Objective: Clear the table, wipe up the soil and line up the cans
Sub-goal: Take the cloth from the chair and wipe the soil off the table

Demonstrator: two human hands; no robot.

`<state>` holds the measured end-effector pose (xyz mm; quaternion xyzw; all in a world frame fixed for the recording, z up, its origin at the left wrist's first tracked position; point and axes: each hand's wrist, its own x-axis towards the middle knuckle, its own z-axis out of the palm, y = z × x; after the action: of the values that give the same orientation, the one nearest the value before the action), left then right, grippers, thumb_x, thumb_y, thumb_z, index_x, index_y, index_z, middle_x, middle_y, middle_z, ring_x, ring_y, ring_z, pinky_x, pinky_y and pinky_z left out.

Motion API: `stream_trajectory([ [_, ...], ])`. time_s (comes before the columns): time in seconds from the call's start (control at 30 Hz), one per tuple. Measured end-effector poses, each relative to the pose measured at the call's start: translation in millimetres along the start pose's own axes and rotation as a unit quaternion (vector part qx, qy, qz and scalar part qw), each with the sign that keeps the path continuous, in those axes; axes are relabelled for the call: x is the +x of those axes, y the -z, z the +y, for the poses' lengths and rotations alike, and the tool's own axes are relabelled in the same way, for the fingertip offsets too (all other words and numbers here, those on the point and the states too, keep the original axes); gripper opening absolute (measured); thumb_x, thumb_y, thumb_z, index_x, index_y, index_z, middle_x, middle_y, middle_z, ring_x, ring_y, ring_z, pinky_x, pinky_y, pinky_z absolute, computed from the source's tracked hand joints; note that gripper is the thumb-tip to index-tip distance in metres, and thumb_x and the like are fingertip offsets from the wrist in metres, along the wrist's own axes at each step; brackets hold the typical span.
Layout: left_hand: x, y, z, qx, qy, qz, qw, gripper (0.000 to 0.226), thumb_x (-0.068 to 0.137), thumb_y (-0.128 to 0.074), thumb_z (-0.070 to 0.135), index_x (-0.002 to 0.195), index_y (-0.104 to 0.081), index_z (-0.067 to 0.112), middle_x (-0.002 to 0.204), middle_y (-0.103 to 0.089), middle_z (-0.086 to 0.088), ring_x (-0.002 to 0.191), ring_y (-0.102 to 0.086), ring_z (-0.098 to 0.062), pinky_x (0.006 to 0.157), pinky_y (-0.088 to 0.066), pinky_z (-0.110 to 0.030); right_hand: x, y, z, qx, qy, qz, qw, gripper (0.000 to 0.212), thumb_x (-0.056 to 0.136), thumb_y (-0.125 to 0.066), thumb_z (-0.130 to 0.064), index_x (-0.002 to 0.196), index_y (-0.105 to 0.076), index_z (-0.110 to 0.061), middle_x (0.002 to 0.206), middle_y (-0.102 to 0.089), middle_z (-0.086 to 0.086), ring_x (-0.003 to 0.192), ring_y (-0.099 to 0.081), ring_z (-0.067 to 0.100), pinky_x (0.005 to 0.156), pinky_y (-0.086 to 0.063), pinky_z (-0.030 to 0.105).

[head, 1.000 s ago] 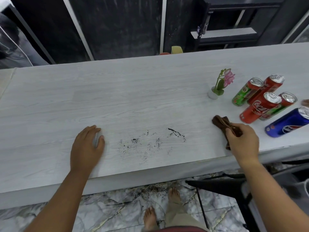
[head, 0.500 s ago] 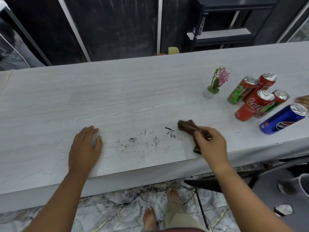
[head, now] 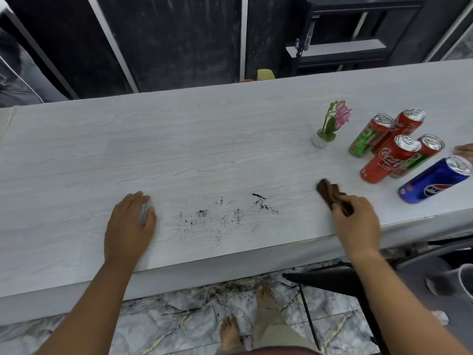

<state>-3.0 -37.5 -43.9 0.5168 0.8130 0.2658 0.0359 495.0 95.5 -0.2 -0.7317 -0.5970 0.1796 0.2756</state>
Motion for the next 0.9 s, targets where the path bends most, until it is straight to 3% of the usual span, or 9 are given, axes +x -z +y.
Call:
stream_trajectory([
  [0.07,0,0,0,-0.001,-0.002,0.000,1.000,0.040,0.107,-0.064,0.028,0.146,-0.065,0.018,0.158,-0.060,-0.001,0.153,-0.046,-0.022,0.127,-0.038,-0.046,-21,-20,-25,0.038,0.047,-0.049,0.997,0.019,0.098,-0.073,-0.018,0.117,-0.074,-0.015,0.103,-0.065,-0.001,0.092,-0.064,0.018,0.080,-0.051,0.033],
  [0.17,0,1,0,-0.004,0.003,-0.005,1.000,0.040,0.108,-0.063,0.029,0.147,-0.064,0.018,0.159,-0.059,0.000,0.154,-0.045,-0.021,0.128,-0.036,-0.046,-47,-42,-55,0.128,0.063,-0.117,0.983,0.016,0.097,-0.076,-0.018,0.111,-0.077,-0.025,0.102,-0.070,-0.010,0.087,-0.066,-0.001,0.071,-0.053,0.012],
  [0.23,0,3,2,-0.007,0.003,-0.007,1.000,0.040,0.108,-0.063,0.028,0.147,-0.064,0.018,0.159,-0.059,-0.001,0.155,-0.044,-0.022,0.129,-0.036,-0.050,-50,-44,-67,0.232,0.016,-0.136,0.963,0.017,0.096,-0.077,-0.020,0.105,-0.080,-0.034,0.098,-0.074,-0.009,0.084,-0.071,0.001,0.063,-0.060,0.017],
  [0.3,-1,3,2,-0.010,0.000,-0.007,1.000,0.040,0.108,-0.064,0.027,0.147,-0.065,0.017,0.159,-0.059,-0.002,0.154,-0.045,-0.023,0.128,-0.036,-0.053,-37,-39,-69,0.280,-0.027,-0.101,0.954,0.016,0.096,-0.077,-0.022,0.105,-0.080,-0.035,0.100,-0.076,-0.001,0.080,-0.075,0.013,0.058,-0.066,0.035],
  [0.4,-2,5,0,-0.011,-0.005,-0.006,1.000,0.041,0.108,-0.064,0.026,0.147,-0.065,0.016,0.159,-0.059,-0.002,0.154,-0.046,-0.024,0.128,-0.037,-0.054,-5,-23,-55,0.222,-0.030,-0.027,0.974,0.019,0.097,-0.074,-0.022,0.115,-0.077,-0.030,0.109,-0.074,0.002,0.093,-0.074,0.022,0.076,-0.066,0.039],
  [0.47,-3,3,0,-0.014,-0.004,-0.006,1.000,0.040,0.108,-0.064,0.026,0.147,-0.065,0.018,0.160,-0.058,-0.002,0.154,-0.045,-0.023,0.127,-0.038,-0.053,11,-14,-38,0.122,-0.013,-0.001,0.992,0.029,0.099,-0.070,-0.021,0.128,-0.074,-0.023,0.111,-0.068,0.000,0.099,-0.067,0.021,0.086,-0.055,0.036],
  [0.6,-3,5,-2,-0.013,-0.002,-0.016,1.000,0.042,0.109,-0.062,0.028,0.149,-0.063,0.018,0.162,-0.055,-0.002,0.156,-0.042,-0.022,0.129,-0.036,-0.050,5,-27,-32,-0.028,0.031,-0.013,0.999,0.027,0.102,-0.064,-0.017,0.126,-0.073,-0.010,0.102,-0.056,0.006,0.085,-0.057,0.025,0.077,-0.047,0.035],
  [0.77,-16,12,-9,0.012,-0.013,-0.041,0.999,0.048,0.113,-0.053,0.035,0.159,-0.055,0.020,0.172,-0.045,-0.001,0.164,-0.031,-0.019,0.135,-0.021,-0.046,-31,-64,-77,0.003,0.118,-0.062,0.991,0.029,0.098,-0.071,-0.011,0.127,-0.074,-0.009,0.101,-0.059,0.003,0.085,-0.058,0.022,0.077,-0.045,0.029],
  [0.9,-28,16,-15,0.016,-0.007,-0.024,1.000,0.058,0.109,-0.045,0.047,0.158,-0.057,0.019,0.170,-0.047,-0.003,0.163,-0.035,-0.022,0.134,-0.026,-0.051,-59,-91,-113,0.064,0.157,-0.139,0.976,0.029,0.099,-0.072,-0.013,0.128,-0.075,-0.016,0.100,-0.059,-0.005,0.083,-0.060,0.010,0.075,-0.047,0.018],
])
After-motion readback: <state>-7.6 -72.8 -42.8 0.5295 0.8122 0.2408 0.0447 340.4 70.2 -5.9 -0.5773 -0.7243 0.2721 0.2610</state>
